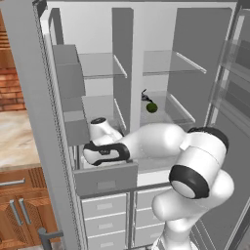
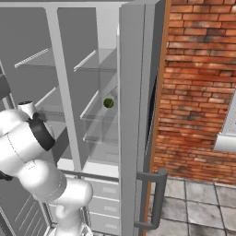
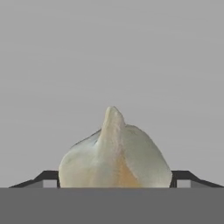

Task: Take the lime and garlic from the fridge shelf and place them in the freezer drawer to begin freezing them.

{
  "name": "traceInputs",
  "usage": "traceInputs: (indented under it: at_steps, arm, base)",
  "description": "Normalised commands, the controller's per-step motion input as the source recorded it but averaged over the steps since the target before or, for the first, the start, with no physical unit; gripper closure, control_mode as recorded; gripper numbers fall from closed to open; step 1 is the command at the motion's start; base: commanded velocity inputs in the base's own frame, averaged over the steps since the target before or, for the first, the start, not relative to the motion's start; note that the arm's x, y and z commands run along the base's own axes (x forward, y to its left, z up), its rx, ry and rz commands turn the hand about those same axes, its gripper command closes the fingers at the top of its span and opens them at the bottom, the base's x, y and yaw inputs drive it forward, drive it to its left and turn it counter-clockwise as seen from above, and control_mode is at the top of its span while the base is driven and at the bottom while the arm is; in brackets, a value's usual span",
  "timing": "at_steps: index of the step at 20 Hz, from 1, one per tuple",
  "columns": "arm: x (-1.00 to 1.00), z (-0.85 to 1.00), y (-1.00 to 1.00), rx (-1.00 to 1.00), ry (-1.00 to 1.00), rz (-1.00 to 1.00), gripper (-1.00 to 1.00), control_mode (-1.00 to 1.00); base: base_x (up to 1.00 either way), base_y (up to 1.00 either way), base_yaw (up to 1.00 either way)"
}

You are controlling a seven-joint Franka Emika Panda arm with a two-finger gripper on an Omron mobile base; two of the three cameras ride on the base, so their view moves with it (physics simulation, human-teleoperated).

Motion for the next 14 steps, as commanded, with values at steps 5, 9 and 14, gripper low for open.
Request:
traceInputs:
  at_steps: [5, 9, 14]
  arm:
    - [0.0, 0.42, 0.0, 0.0, -0.1, 0.0, -1.0, -1.0]
    - [0.0, 0.65, -0.04, 0.0, -0.08, 0.0, -1.0, -1.0]
    - [-0.02, 0.45, -0.34, 0.0, -0.05, 0.0, -1.0, -1.0]
  base:
    - [0.0, 0.0, 0.0]
    - [0.0, 0.0, 0.0]
    - [0.0, 0.0, 0.0]
